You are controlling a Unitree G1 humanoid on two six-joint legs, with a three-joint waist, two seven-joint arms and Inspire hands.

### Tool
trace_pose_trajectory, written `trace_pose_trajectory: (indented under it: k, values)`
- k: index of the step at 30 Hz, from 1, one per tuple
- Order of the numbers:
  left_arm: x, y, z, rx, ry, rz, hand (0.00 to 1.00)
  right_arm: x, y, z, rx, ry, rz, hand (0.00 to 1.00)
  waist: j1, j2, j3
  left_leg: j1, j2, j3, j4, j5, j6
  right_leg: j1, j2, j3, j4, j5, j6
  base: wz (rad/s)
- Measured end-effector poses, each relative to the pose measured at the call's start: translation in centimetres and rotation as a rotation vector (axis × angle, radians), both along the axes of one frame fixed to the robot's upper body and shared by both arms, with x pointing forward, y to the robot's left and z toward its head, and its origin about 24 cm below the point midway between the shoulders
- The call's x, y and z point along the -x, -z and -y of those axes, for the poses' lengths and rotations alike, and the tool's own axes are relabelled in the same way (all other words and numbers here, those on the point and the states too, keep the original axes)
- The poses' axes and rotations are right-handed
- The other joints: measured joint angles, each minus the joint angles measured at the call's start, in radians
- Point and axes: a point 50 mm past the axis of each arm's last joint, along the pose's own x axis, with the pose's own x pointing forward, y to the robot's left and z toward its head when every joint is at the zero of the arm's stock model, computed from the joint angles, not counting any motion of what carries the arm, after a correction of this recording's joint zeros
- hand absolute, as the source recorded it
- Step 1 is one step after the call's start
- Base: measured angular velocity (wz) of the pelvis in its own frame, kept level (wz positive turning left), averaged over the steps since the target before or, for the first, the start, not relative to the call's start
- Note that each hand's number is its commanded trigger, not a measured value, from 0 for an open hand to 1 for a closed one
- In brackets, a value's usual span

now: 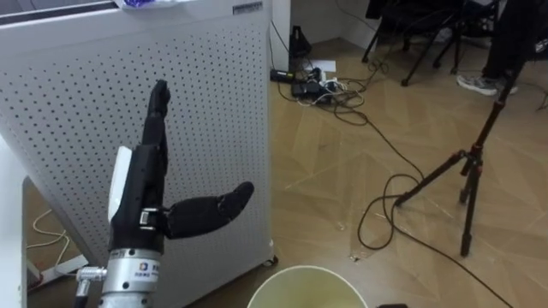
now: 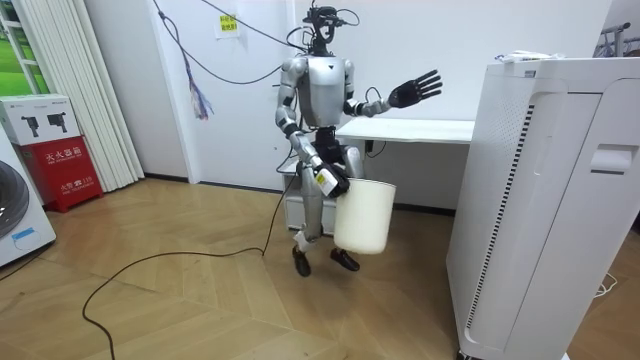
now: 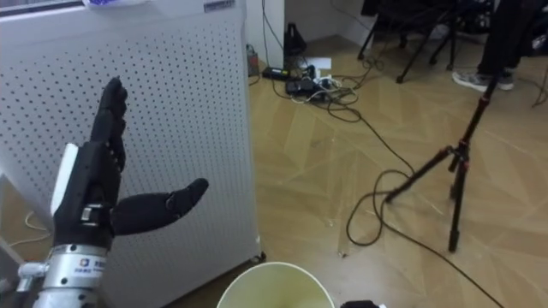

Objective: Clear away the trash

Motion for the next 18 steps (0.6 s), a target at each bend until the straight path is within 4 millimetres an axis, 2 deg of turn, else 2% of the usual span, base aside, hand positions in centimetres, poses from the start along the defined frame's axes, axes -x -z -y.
trace_pose_trajectory:
  k: [1,2,3,4,5,6,7,8,9,10,12,14,18]
  values:
    - [-0.1,-0.2,0.0,0.002,-0.001,0.011,0.00,0.0,0.0,0.0,-0.001,0.001,0.000,1.00,-0.001,0.004,0.0028,0.007,0.001,-0.006,0.005,-0.009,0.001,-0.007,0.000,-0.001,0.026,0.018,-0.001,0.28]
    - [-0.2,-0.5,0.0,0.007,-0.009,0.032,0.00,0.0,0.0,0.0,-0.005,0.004,0.001,1.00,-0.005,0.017,0.0127,0.023,0.004,-0.033,0.007,-0.019,0.002,-0.018,0.008,-0.003,0.061,0.052,0.000,0.31]
    - [-0.3,-0.9,0.0,0.006,-0.023,0.058,0.00,-0.2,-0.1,-0.1,-0.006,-0.002,0.008,1.00,-0.008,0.034,0.0185,0.026,0.007,-0.078,0.006,-0.025,0.000,-0.034,0.034,-0.001,0.030,0.031,0.001,0.35]
    - [-0.4,-1.0,0.0,0.006,-0.031,0.068,0.00,-0.3,-0.2,-0.1,-0.006,-0.005,0.013,1.00,-0.009,0.042,0.0211,0.024,0.007,-0.100,0.005,-0.025,0.000,-0.048,0.045,0.002,0.000,0.014,-0.003,0.48]
    - [-0.5,-1.3,-0.1,0.006,-0.042,0.082,0.00,-0.4,-0.3,-0.1,-0.011,-0.013,0.019,1.00,-0.025,0.052,0.0236,0.022,0.006,-0.129,0.002,-0.024,-0.001,-0.070,0.066,0.005,-0.097,0.002,-0.004,0.59]
    - [-0.4,-1.4,-0.3,0.006,-0.050,0.088,0.00,-0.3,-0.3,-0.2,-0.014,-0.014,0.024,1.00,-0.040,0.051,0.0219,0.022,-0.004,-0.149,0.000,-0.025,-0.002,-0.080,0.073,0.008,-0.229,0.020,-0.006,0.63]
    - [-0.4,-1.4,-0.3,0.007,-0.057,0.091,0.00,-0.3,-0.3,-0.2,-0.014,-0.014,0.025,1.00,-0.045,0.049,0.0206,0.022,-0.012,-0.158,-0.001,-0.026,-0.005,-0.084,0.076,0.007,-0.268,0.072,-0.034,0.72]
    - [-0.2,-1.1,-0.3,0.006,-0.066,0.084,0.00,-0.1,-0.1,-0.1,-0.010,-0.007,0.018,1.00,-0.062,0.058,0.0068,0.025,-0.014,-0.182,-0.011,-0.029,-0.010,-0.069,0.079,0.005,-0.296,0.077,-0.040,0.43]
    - [-0.1,-1.4,-0.1,-0.013,-0.072,0.102,0.00,-0.2,-0.2,-0.1,-0.010,-0.008,0.022,1.00,-0.056,0.061,0.0014,0.037,-0.010,-0.191,-0.032,-0.023,-0.020,-0.052,0.090,0.001,-0.323,0.083,-0.048,0.37]
    - [-0.1,-1.6,0.0,-0.022,-0.073,0.112,0.00,-0.2,-0.2,-0.2,-0.012,-0.011,0.024,1.00,-0.058,0.060,0.0017,0.042,-0.008,-0.198,-0.040,-0.022,-0.022,-0.042,0.092,-0.008,-0.335,0.085,-0.051,0.13]
    - [0.1,-1.9,0.1,-0.044,-0.074,0.135,0.00,-0.2,-0.2,-0.2,-0.009,-0.022,0.022,1.00,-0.055,0.053,-0.0026,0.068,-0.004,-0.212,-0.074,-0.016,-0.031,-0.010,0.103,-0.019,-0.372,0.087,-0.055,0.13]
    - [0.2,-2.4,0.2,-0.083,-0.093,0.167,0.00,-0.2,-0.2,-0.2,-0.013,-0.031,0.022,1.00,-0.047,0.042,-0.0065,0.105,0.006,-0.222,-0.118,-0.009,-0.041,0.035,0.125,-0.029,-0.426,0.099,-0.060,0.00]
    - [0.4,-2.9,0.6,-0.151,-0.105,0.209,0.00,-0.2,-0.2,-0.3,-0.014,-0.026,0.023,1.00,-0.027,0.031,-0.0064,0.156,0.017,-0.237,-0.172,-0.005,-0.048,0.092,0.143,-0.040,-0.495,0.111,-0.064,-0.02]
